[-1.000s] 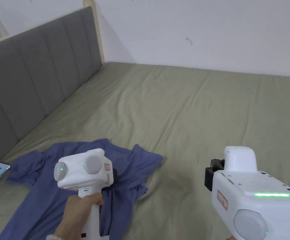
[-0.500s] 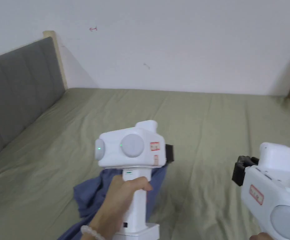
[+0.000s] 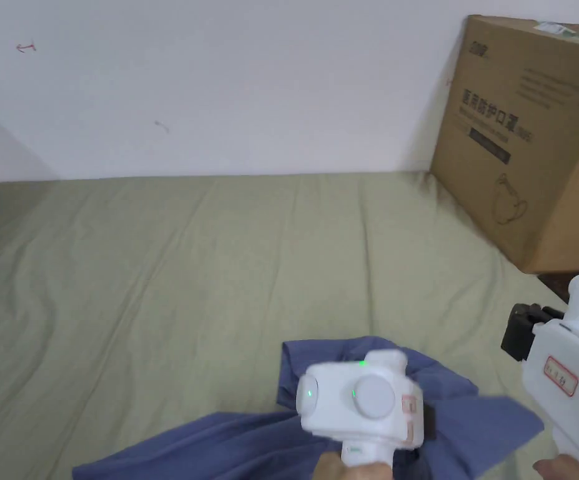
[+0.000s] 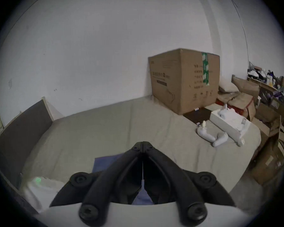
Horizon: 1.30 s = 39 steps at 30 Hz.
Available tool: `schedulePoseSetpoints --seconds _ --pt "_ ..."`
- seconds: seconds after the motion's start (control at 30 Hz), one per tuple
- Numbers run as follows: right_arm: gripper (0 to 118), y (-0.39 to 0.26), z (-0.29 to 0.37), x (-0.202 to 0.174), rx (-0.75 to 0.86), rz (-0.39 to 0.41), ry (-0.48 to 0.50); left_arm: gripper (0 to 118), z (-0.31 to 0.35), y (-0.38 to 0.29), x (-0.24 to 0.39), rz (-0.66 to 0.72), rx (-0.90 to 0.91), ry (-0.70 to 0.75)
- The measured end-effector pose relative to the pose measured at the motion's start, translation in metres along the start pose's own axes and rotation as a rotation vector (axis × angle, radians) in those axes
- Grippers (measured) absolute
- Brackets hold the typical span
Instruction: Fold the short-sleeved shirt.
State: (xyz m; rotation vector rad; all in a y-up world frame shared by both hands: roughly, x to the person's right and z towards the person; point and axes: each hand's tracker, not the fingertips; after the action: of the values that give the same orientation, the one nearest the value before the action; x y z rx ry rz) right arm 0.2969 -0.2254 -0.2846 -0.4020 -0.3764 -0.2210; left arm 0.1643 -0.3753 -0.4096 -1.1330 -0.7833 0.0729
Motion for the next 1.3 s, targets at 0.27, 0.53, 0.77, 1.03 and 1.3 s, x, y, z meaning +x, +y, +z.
schedulePoseSetpoints --seconds 0.27,0.53,0.77,1.03,1.3 --pt "1 -0.027 -0.018 0.005 -0.098 -0.047 0.013 109 0.015 -0.021 -0.001 -0.150 -0.080 -0.055" --pt "1 -0.029 -0.016 -0.027 -0.090 0.052 0.088 0 0.127 -0.015 -0.076 0.112 0.194 -0.011" --pt "1 -0.053 -0.032 -0.056 -0.159 0.077 0.156 0 0.186 -0.069 -0.178 0.279 0.178 0.264" --pt "1 -0.068 -0.053 -0.082 -0.223 0.126 0.199 95 0.209 -0.076 -0.303 0.478 0.122 0.537" --pt "1 -0.085 -0.070 -0.088 -0.309 0.141 0.212 20 0.172 -0.080 -0.293 0.375 0.067 0.683"
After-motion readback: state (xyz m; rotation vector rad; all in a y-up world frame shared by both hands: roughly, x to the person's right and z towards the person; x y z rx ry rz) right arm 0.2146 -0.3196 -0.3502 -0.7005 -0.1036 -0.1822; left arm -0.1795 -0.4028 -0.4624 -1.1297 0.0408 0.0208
